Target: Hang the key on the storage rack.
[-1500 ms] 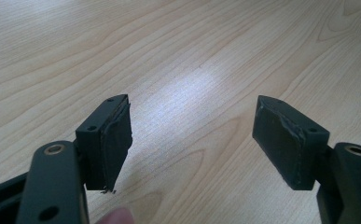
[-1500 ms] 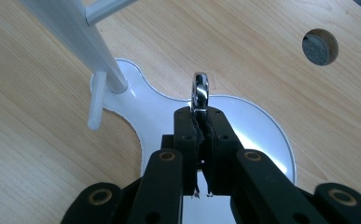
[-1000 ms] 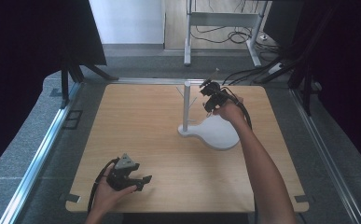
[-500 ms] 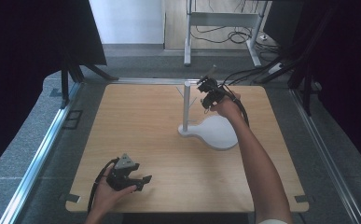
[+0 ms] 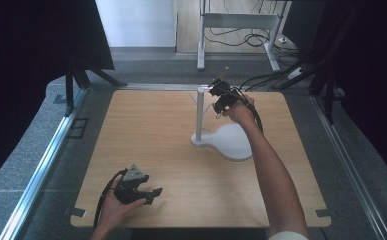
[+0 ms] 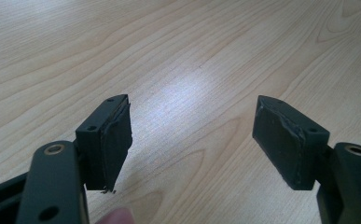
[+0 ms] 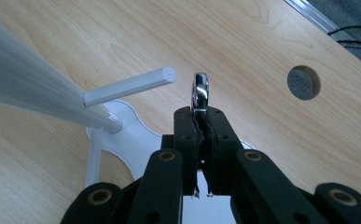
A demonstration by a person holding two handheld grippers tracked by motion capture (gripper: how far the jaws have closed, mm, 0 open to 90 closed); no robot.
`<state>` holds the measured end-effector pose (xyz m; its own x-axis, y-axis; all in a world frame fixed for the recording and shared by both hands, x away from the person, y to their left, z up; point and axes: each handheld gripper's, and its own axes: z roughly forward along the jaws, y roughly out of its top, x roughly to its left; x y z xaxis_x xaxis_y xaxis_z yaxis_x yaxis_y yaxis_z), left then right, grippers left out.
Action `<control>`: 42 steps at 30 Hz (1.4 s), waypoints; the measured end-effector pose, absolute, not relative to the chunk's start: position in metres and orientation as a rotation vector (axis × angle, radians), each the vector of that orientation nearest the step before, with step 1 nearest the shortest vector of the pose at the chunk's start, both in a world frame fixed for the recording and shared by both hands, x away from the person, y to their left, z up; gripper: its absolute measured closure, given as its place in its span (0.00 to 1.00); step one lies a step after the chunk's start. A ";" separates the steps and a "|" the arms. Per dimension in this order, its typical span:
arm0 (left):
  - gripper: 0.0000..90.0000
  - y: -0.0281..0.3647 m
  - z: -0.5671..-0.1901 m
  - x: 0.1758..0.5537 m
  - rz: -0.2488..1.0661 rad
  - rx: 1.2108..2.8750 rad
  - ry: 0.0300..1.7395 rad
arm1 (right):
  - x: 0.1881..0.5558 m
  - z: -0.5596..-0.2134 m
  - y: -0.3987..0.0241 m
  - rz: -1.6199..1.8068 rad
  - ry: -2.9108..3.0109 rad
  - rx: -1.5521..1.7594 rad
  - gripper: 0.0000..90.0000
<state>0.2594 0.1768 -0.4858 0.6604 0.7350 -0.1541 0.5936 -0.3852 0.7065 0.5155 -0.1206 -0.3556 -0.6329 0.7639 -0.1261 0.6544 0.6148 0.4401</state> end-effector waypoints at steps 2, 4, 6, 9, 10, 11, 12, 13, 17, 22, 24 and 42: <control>0.32 0.177 -0.486 0.259 0.235 2.110 1.024 | 0.515 -0.353 -0.119 0.524 2.539 1.151 0.94; 0.32 0.177 -0.486 0.259 0.237 2.107 1.024 | 0.515 -0.352 -0.118 0.528 2.540 1.143 0.94; 0.32 0.177 -0.485 0.259 0.237 2.108 1.024 | 0.515 -0.350 -0.117 0.531 2.538 1.140 0.94; 0.32 0.177 -0.485 0.259 0.236 2.108 1.024 | 0.514 -0.349 -0.115 0.537 2.540 1.127 0.94; 0.32 0.177 -0.485 0.259 0.236 2.109 1.023 | 0.513 -0.349 -0.114 0.536 2.541 1.128 0.94; 0.32 0.177 -0.486 0.259 0.237 2.108 1.023 | 0.513 -0.349 -0.114 0.533 2.543 1.120 0.94; 0.32 0.177 -0.486 0.259 0.237 2.108 1.023 | 0.513 -0.349 -0.114 0.533 2.543 1.120 0.94; 0.32 0.177 -0.486 0.259 0.239 2.109 1.024 | 0.512 -0.349 -0.113 0.527 2.541 1.119 0.94; 0.32 0.177 -0.486 0.259 0.237 2.109 1.022 | 0.510 -0.349 -0.110 0.526 2.542 1.111 0.94; 0.32 0.176 -0.486 0.259 0.236 2.114 1.022 | 0.507 -0.348 -0.108 0.536 2.541 1.103 0.93; 0.32 0.176 -0.486 0.259 0.236 2.116 1.020 | 0.506 -0.348 -0.107 0.538 2.538 1.103 0.93; 0.32 0.174 -0.487 0.259 0.235 2.122 1.018 | 0.487 -0.355 -0.100 0.588 2.569 1.086 0.90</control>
